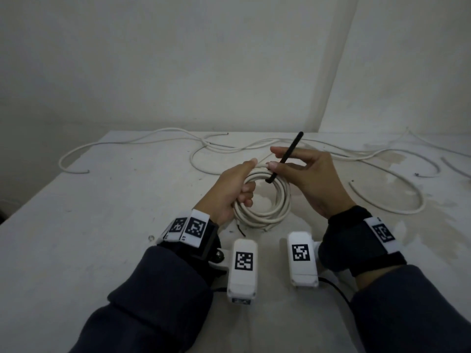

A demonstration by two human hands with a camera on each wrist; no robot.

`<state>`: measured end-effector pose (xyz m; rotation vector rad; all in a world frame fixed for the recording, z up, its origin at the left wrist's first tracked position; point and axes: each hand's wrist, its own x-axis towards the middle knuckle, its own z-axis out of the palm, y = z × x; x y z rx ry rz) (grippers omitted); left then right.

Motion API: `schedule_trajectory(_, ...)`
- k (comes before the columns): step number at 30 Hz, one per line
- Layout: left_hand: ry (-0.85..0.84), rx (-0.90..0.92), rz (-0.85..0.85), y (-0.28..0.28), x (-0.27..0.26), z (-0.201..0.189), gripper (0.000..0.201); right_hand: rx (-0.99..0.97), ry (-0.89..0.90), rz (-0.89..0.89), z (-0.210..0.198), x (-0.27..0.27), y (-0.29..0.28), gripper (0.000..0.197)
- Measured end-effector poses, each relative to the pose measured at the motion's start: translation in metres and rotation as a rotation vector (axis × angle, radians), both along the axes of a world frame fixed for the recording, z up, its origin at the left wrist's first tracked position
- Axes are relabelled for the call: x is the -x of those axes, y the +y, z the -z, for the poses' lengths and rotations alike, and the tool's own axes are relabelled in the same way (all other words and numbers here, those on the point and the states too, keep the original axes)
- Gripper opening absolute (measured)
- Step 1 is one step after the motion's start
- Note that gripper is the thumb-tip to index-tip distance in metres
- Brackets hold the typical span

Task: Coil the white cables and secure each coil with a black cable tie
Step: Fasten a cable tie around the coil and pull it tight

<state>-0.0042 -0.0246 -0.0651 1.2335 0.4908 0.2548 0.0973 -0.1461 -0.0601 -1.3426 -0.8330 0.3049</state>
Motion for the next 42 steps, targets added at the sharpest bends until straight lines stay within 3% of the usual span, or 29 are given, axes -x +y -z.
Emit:
schedule_trajectory(10,0.013,0.028,0.144,0.008,0.004,-0.003,0.033,-0.030,-0.024,0.068,0.001,0.000,0.003,0.024)
schedule_trajectory(20,0.032,-0.300,0.019,-0.005,-0.003,-0.008,0.026,-0.048,-0.031,0.078,-0.001,0.007,0.008,0.023)
schedule_trajectory(27,-0.046,-0.249,0.041,-0.004,-0.003,-0.006,0.022,-0.124,-0.011,0.106,-0.001,0.008,0.008,0.022)
schedule_trajectory(31,-0.078,-0.235,-0.020,-0.004,-0.003,-0.004,0.021,-0.128,0.053,0.101,-0.001,0.010,0.010,0.010)
schedule_trajectory(35,-0.084,-0.243,-0.099,-0.006,-0.006,-0.001,0.021,-0.167,0.169,0.063,-0.004,0.012,0.009,0.014)
schedule_trajectory(39,-0.095,-0.222,-0.130,-0.003,-0.006,0.001,0.015,-0.177,0.144,0.088,-0.007,0.012,0.005,0.035)
schedule_trajectory(42,-0.104,-0.203,-0.153,-0.004,-0.006,0.002,0.014,-0.093,0.109,0.100,-0.008,0.012,0.004,0.025)
